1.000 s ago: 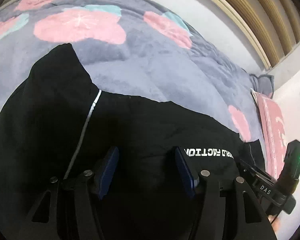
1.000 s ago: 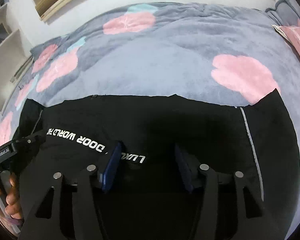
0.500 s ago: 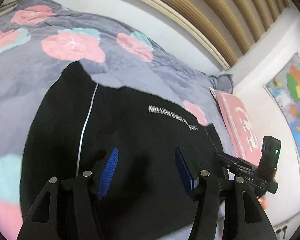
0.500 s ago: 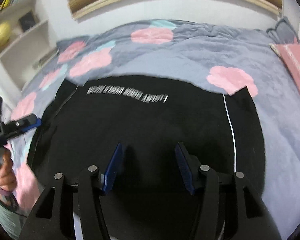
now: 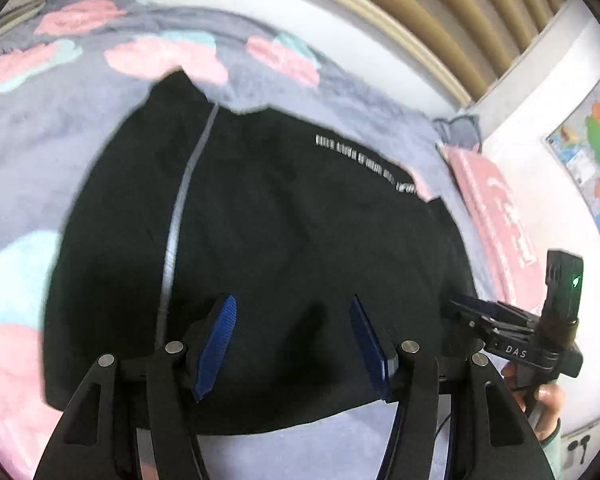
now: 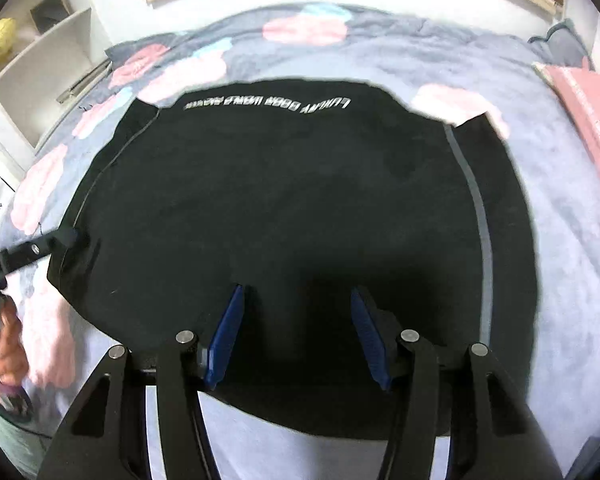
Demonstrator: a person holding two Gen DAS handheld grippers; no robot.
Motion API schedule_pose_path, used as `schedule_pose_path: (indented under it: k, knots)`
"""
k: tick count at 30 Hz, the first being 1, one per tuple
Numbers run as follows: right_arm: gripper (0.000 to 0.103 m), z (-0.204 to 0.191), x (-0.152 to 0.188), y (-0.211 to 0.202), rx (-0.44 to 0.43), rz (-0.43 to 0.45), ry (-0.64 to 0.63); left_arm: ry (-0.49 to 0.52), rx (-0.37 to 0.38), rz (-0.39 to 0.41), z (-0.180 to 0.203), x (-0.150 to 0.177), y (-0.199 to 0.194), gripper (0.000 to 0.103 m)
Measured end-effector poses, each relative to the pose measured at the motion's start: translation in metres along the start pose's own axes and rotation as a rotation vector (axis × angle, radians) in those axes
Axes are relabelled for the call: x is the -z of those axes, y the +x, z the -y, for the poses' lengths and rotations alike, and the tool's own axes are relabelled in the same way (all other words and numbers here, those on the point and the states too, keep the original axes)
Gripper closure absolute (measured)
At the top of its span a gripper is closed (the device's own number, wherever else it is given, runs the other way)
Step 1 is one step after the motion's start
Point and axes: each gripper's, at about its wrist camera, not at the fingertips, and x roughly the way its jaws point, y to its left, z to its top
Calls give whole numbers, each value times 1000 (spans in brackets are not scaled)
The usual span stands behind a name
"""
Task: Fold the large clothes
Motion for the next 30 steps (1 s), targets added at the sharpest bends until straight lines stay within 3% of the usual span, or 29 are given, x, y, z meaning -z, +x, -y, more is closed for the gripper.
schedule_pose_path:
  k: [5,9,14,21,25,28,30]
  knots:
    - [29,34,5,-41,28,89,24,2,-9,50,-15,-9,-36,39]
    - [27,86,5,-58,67,113,102,-61,-17,119,-55,-27,-61,27]
    - [27,136,4,-46,64,94,201,-106,-2,124,-92,-47,-58,25]
    - [27,174,8,0,-5,71,296,-159,12,44,-129,-61,-6,25]
    - [26,191,12,23,-72,57,344,-216,58,2,-145,-61,26,25]
    - [16,203,14,35,-144,53,394,-262,172,-105,-152,-54,52,25]
    - [16,213,16,46,-241,35,426,-299,261,-157,-157,-50,68,25]
